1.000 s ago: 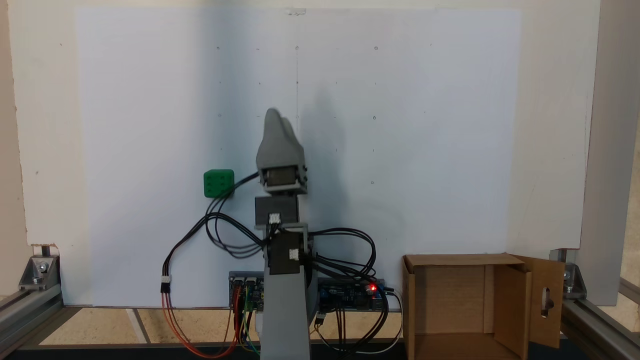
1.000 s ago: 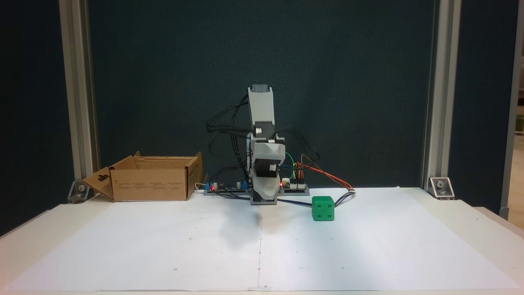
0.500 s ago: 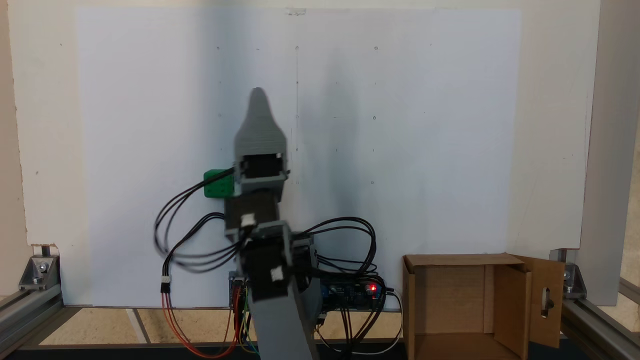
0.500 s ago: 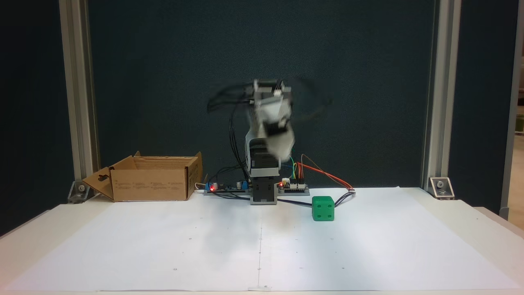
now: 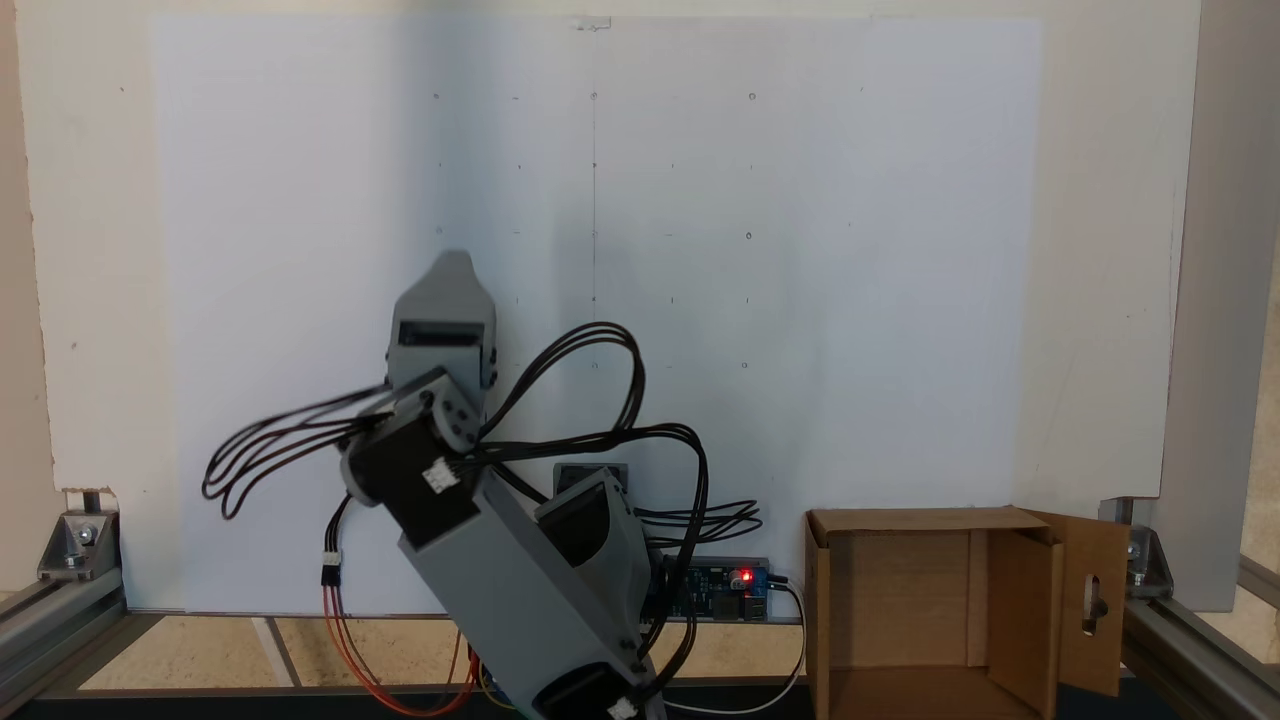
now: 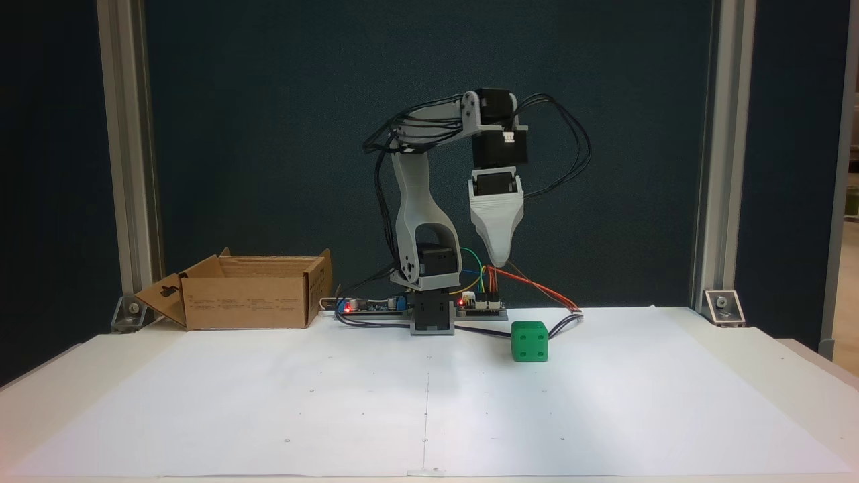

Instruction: Grasp a green dice and put it in the bin.

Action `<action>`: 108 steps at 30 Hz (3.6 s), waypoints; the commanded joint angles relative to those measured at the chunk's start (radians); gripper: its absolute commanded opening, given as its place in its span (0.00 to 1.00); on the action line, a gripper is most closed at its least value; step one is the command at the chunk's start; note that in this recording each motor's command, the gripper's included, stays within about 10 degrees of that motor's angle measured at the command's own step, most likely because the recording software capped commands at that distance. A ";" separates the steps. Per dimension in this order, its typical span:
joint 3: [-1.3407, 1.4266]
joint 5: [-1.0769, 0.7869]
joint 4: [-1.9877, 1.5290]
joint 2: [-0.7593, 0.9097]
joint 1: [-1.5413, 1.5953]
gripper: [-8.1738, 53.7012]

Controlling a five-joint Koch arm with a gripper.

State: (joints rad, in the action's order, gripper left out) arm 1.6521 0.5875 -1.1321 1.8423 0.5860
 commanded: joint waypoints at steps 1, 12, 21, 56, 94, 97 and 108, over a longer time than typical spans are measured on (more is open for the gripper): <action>-0.114 0.112 -0.159 -0.038 0.057 0.86; -0.261 0.310 -0.078 -0.179 0.206 0.84; -0.074 0.310 -0.017 -0.086 0.252 0.84; 0.299 0.311 0.304 0.072 0.322 0.85; 0.388 0.402 0.383 -0.002 0.337 0.83; 0.443 0.422 0.468 0.000 0.337 0.83; 0.477 0.449 0.497 0.054 0.336 0.83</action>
State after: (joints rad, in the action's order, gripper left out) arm 2.1460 0.9603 -0.6412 1.8699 0.9219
